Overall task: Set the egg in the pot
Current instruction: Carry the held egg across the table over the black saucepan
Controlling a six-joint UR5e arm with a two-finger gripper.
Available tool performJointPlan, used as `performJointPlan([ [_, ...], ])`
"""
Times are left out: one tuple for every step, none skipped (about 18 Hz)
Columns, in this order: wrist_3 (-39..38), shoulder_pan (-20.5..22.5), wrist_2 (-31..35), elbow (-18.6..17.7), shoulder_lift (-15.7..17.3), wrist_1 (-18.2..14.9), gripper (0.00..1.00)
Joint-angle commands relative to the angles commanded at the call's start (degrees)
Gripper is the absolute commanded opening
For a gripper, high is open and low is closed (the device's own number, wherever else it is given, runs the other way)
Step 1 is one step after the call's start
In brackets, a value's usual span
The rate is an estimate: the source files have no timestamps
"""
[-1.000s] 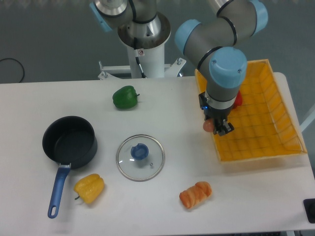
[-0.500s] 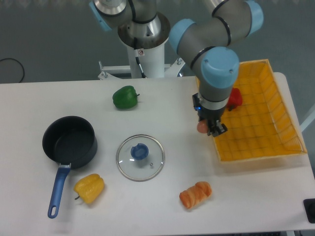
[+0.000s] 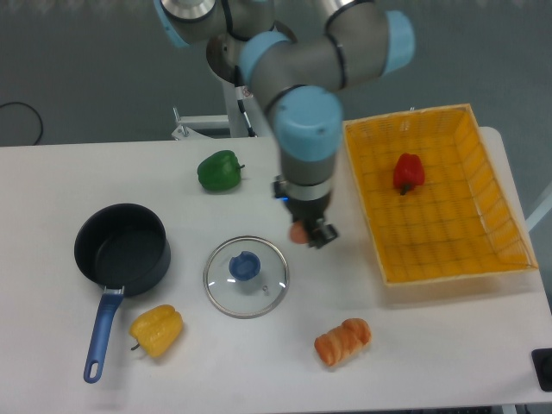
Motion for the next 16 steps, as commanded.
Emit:
performJointPlan([
  [-1.5, -1.06, -0.44, 0.09, 0.0, 0.09, 0.41],
  [-3.25, -2.29, -0.7, 0.44, 0.17, 0.09, 0.41],
  [-4.92, -3.43, -0.79, 0.35, 0.52, 0.09, 0.41],
  [-6.16, -4.66, -1.31, 0.35, 0.7, 0.18, 0.41],
  [-7.47, -5.63, -1.67, 0.53, 0.7, 0.26, 0.41],
  [-9.31, -6.68, -1.76, 0.7, 0.7, 0.26, 0.41],
  [-11.07, -8.09, -1.76, 0.79, 0.7, 0.26, 0.41],
  [-12.74, -9.49, -1.67, 0.79, 0.7, 0.26, 0.41],
  [-14.5, -10.9, -1.67, 0.79, 0.7, 0.26, 0.41],
  [-16.61, -12.13, -1.5, 0.7, 0.62, 0.35, 0.41],
  [-18.54, -13.19, -1.41, 0.62, 0.44, 0.35, 0.41],
  [-20.39, -14.24, -1.41, 0.53, 0.35, 0.44, 0.41],
  [-21.89, -15.21, -1.32, 0.35, 0.18, 1.14, 0.41],
  [-23.03, -16.09, -1.15, 0.0, 0.09, 2.1, 0.41],
  [-23.65, -16.97, -1.06, -0.17, -0.09, 2.55, 0.41],
  [-24.44, -17.5, -1.06, -0.61, -0.26, 2.81, 0.41],
])
